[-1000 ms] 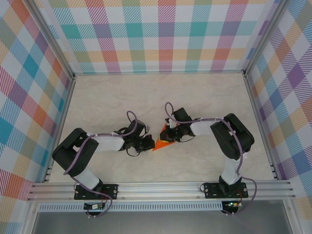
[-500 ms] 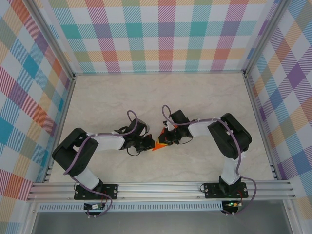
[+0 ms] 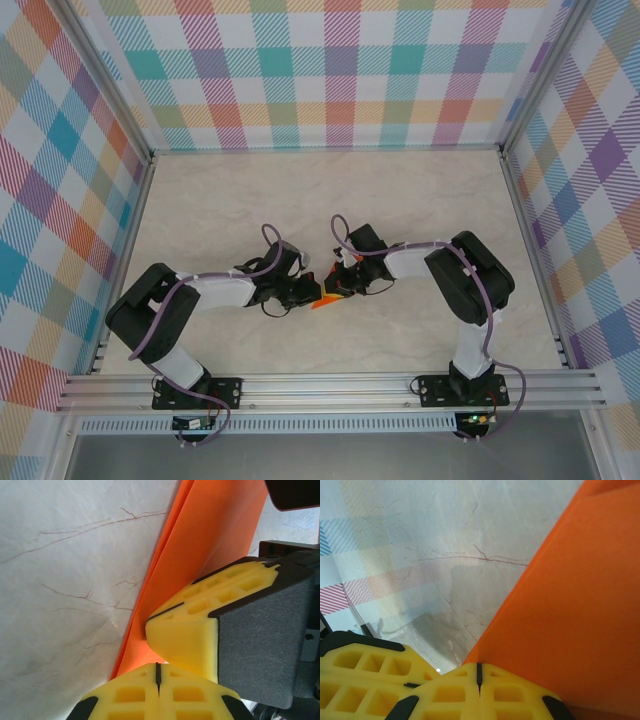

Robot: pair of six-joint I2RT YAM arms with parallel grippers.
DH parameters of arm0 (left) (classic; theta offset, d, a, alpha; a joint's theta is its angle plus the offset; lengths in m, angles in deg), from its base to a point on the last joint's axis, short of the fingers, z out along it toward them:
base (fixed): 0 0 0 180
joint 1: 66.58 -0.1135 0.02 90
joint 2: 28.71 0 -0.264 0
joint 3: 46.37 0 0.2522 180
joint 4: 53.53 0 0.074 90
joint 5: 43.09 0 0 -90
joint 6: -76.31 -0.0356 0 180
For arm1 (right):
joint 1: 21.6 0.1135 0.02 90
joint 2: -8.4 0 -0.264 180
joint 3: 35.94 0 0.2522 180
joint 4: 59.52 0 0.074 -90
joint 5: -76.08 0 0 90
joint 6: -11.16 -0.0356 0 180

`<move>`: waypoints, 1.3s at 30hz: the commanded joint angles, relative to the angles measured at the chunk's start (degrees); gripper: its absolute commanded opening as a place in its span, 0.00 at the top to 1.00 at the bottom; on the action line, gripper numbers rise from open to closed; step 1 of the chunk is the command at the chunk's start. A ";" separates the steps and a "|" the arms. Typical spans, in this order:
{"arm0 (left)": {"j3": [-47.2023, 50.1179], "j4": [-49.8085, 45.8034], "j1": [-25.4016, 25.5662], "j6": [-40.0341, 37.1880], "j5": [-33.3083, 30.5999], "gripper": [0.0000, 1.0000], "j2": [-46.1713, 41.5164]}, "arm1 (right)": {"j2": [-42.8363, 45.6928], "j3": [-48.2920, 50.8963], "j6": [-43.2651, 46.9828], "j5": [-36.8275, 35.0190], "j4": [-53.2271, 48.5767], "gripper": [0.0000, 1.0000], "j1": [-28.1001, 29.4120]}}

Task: Fold a paper plane with a square sheet of paper (pick it up from the middle)
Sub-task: Fourth fold the wing at the center of the table.

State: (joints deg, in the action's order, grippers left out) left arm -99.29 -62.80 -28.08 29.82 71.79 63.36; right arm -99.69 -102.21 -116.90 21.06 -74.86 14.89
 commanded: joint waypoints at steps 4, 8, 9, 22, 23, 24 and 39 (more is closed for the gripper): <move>1.36 -0.54 0.26 -0.26 -0.56 1.00 1.71 | -2.10 -0.05 1.88 -2.64 -2.69 1.00 0.40; 2.05 -0.71 0.28 -0.26 -0.27 1.00 3.23 | -1.94 -0.07 2.18 -2.74 -2.52 1.00 0.34; 2.15 -1.29 0.19 -0.20 -0.52 1.00 3.53 | -1.95 -0.18 2.31 -2.90 -2.52 1.00 0.34; 4.92 -9.28 0.08 -0.35 -4.47 1.00 2.12 | -0.26 -0.47 5.67 -7.25 -2.16 1.00 -6.79; 4.96 -9.63 0.06 -0.39 -4.45 1.00 2.30 | -0.11 -0.62 5.87 -7.70 -2.28 1.00 -7.85; 5.06 -9.66 0.03 -0.22 -4.41 1.00 2.56 | -0.09 -0.82 5.91 -7.87 -2.36 1.00 -8.98; 5.06 -9.37 -0.01 -0.06 -3.71 1.00 2.07 | -1.74 -5.14 4.89 -12.94 -7.01 1.00 -20.61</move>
State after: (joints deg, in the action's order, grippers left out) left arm -97.01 -61.32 -28.08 29.82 70.85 64.54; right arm -100.04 -106.56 -112.62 13.41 -79.01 -4.10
